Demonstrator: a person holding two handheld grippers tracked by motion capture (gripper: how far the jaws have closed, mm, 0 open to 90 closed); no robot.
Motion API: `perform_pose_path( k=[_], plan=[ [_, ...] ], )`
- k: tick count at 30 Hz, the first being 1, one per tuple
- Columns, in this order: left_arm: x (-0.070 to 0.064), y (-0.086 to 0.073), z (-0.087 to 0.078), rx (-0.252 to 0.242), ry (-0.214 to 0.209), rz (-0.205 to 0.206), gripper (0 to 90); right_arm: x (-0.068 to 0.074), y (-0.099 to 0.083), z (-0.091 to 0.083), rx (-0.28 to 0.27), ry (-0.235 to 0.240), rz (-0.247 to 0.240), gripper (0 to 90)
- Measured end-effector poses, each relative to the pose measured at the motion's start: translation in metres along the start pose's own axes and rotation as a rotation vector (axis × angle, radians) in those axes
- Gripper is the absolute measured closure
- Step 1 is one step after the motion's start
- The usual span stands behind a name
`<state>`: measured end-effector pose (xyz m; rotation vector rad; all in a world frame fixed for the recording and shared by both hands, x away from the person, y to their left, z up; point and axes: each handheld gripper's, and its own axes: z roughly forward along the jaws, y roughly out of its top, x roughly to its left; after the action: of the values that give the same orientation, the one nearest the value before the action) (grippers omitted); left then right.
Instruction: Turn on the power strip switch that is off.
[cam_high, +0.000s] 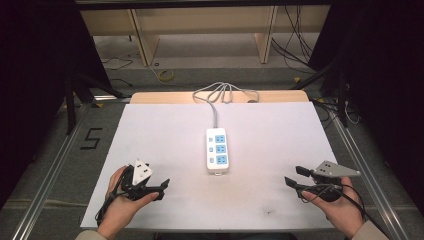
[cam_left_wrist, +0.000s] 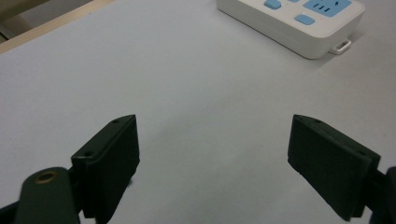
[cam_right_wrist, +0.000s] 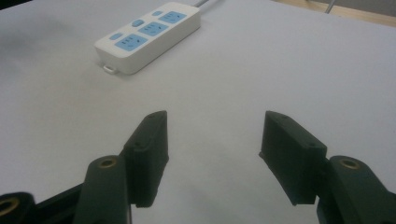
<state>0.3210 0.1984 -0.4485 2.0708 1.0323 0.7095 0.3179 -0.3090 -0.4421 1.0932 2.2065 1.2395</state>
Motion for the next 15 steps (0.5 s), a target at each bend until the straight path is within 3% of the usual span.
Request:
perform_pose_path(
  k=[6,15],
  plan=[
    [0.002,0.0,0.001,0.009,0.011,0.004,16.3,0.002,0.002,0.0,-0.005,0.001,-0.008,44.4],
    [0.002,0.0,0.005,0.012,0.015,0.005,16.3,0.004,0.011,0.007,0.01,0.006,-0.062,64.1]
  ],
)
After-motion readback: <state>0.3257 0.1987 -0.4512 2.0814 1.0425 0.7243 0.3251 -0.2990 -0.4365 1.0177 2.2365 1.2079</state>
